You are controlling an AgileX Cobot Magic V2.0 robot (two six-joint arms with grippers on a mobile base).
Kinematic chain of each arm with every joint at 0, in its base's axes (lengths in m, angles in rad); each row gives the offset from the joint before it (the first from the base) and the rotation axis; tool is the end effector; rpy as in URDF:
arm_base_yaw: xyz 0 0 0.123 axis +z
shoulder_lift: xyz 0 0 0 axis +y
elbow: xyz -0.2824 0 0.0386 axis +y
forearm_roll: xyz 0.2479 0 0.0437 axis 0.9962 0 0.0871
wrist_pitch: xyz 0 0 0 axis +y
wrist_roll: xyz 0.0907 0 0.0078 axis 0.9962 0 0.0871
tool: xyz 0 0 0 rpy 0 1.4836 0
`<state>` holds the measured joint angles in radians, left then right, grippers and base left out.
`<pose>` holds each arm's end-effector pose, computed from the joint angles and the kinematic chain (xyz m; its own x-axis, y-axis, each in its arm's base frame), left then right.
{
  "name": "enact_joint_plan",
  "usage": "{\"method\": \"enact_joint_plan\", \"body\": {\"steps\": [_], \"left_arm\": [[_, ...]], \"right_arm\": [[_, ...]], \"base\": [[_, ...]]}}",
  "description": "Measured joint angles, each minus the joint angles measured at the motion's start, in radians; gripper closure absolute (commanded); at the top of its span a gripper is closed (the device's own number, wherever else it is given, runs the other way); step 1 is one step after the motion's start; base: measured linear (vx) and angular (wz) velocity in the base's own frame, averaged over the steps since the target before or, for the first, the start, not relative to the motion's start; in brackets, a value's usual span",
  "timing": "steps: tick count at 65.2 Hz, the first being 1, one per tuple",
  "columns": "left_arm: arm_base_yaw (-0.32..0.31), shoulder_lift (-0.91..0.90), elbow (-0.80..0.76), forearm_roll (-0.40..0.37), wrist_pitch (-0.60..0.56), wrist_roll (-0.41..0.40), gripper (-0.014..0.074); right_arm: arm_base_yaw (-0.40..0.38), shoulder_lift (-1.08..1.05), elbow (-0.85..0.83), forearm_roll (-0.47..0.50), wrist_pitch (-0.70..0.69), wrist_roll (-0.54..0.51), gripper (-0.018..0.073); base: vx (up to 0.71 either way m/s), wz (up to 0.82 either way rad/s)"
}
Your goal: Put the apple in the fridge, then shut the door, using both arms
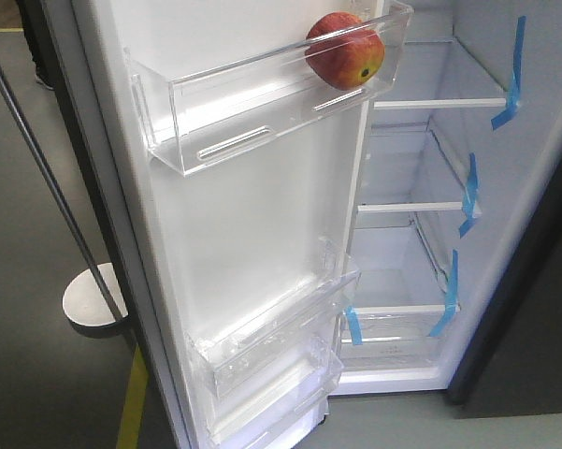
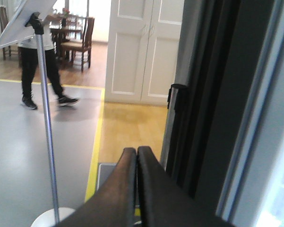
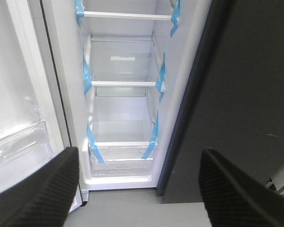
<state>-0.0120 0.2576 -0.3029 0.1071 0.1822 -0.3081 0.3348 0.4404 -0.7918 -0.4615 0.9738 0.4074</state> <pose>0.0733 0.0009 0.2826 -0.0462 -0.2008 -0.9785 -0.0170 0.9796 -0.2002 0.0617 -0.0141 0.3653 -0.4342 -0.0188 -0.9006 0.0615 0.9968 -0.0504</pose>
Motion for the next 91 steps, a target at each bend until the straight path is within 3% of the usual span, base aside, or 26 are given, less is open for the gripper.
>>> {"method": "enact_joint_plan", "body": {"steps": [11, 28, 38, 50, 57, 73, 91], "left_arm": [[0.0, 0.267, -0.204, 0.004, -0.022, 0.0, 0.0601], [0.0, 0.407, -0.241, 0.004, -0.176, 0.001, 0.0564], [0.0, 0.49, -0.241, 0.006, -0.199, 0.006, 0.0391], [0.0, 0.583, -0.241, 0.007, -0.214, -0.035, 0.0074], [0.0, 0.607, -0.241, 0.007, -0.254, -0.044, 0.0002], [0.0, 0.634, -0.285, 0.007, -0.379, -0.083, 0.0029], [0.0, 0.912, -0.689, 0.007, -0.16, -0.086, 0.0035]], "right_arm": [[0.0, 0.0, 0.0, 0.0, 0.0, 0.0, 0.0052], [0.0, 0.0, 0.001, 0.0, 0.0, 0.0, 0.0052], [0.0, 0.0, 0.003, 0.0, 0.001, 0.0, 0.0052], [0.0, 0.0, 0.003, 0.0, 0.001, 0.0, 0.0052], [0.0, 0.0, 0.003, 0.0, 0.0, 0.0, 0.0052], [0.0, 0.0, 0.003, 0.0, 0.0, 0.0, 0.0052], [0.0, 0.0, 0.003, 0.0, 0.0, 0.0, 0.0052]], "base": [[0.0, 0.0], [0.0, 0.0], [0.0, 0.0], [0.0, 0.0], [0.0, 0.0], [0.0, 0.0], [0.0, 0.0]]}}
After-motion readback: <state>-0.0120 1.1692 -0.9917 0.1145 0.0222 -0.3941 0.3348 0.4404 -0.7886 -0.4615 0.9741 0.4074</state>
